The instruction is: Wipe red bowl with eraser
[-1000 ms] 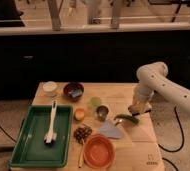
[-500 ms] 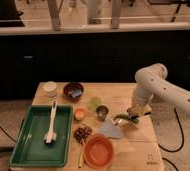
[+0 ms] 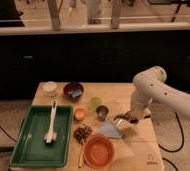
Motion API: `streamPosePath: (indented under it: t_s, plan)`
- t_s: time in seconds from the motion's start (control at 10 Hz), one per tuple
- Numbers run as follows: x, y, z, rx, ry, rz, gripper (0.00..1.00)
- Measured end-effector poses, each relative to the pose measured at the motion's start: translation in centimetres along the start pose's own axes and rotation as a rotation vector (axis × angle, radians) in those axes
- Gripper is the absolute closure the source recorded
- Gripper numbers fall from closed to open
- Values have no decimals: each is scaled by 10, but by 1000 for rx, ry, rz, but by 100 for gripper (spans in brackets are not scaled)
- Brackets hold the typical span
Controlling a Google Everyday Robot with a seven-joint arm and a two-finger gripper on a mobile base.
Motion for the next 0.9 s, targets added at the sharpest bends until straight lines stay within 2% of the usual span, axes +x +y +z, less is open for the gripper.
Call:
streamPosePath:
  t_s: [0.4,0.9]
  plan:
    - [-13,9,-7,3,1,-5,97]
    - [-31,24,-7,7,2,-28,97]
